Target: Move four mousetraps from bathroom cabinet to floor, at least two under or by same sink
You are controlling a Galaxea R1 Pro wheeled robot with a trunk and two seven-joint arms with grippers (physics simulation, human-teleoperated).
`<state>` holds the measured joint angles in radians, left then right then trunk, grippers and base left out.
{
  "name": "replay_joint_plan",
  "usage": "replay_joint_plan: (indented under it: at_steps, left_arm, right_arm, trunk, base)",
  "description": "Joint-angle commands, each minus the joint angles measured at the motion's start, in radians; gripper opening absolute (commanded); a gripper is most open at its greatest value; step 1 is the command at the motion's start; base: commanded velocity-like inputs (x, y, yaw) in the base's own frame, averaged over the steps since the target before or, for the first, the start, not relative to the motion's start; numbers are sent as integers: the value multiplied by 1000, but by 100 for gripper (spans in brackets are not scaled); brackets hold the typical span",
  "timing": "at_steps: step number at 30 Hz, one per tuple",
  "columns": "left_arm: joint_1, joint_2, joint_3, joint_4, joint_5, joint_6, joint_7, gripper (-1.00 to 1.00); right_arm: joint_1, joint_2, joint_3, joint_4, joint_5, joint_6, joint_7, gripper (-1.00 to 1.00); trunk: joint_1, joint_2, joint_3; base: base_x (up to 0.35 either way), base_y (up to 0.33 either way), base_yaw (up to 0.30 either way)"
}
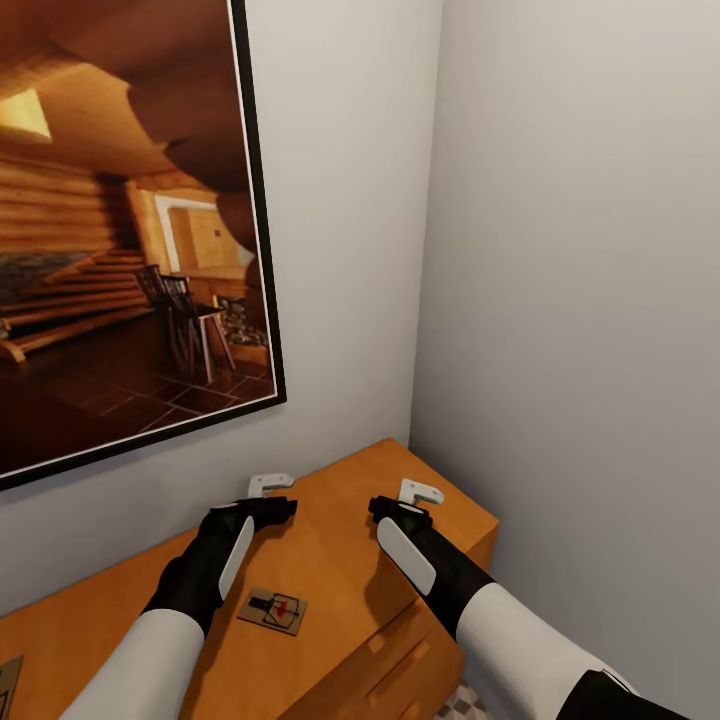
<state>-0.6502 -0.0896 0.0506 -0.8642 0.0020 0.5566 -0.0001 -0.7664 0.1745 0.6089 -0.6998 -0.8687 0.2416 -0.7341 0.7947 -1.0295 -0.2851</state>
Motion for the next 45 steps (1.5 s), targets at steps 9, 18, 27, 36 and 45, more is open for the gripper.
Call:
replay_joint_plan:
  at_steps: [9, 18, 27, 36, 45]
  left_arm:
    - [0, -1, 3, 37, 3, 6, 0, 100]
    - [0, -1, 3, 37, 3, 6, -1, 100]
    - [0, -1, 2, 37, 3, 6, -1, 100]
    - [0, 0, 3, 37, 1, 6, -6, 100]
    - [0, 1, 3, 37, 1, 7, -6, 100]
  right_arm:
    - [-1, 0, -1, 11, -9, 5, -7, -100]
    - [-1, 0, -1, 12, -9, 5, -28, -100]
    - [-1, 0, 0, 13, -9, 5, -34, -100]
    - [-1, 0, 3, 13, -9, 5, -34, -100]
    - [-1, 0, 3, 13, -10, 5, -34, -100]
  trunk:
    - [0, 0, -2]
    - [0, 0, -2]
    - [0, 0, -2]
    - [0, 0, -2]
    - [0, 0, -2]
  base:
    - [0, 0, 0]
    - [0, 0, 0]
    - [0, 0, 0]
    - [0, 0, 0]
    - [0, 0, 0]
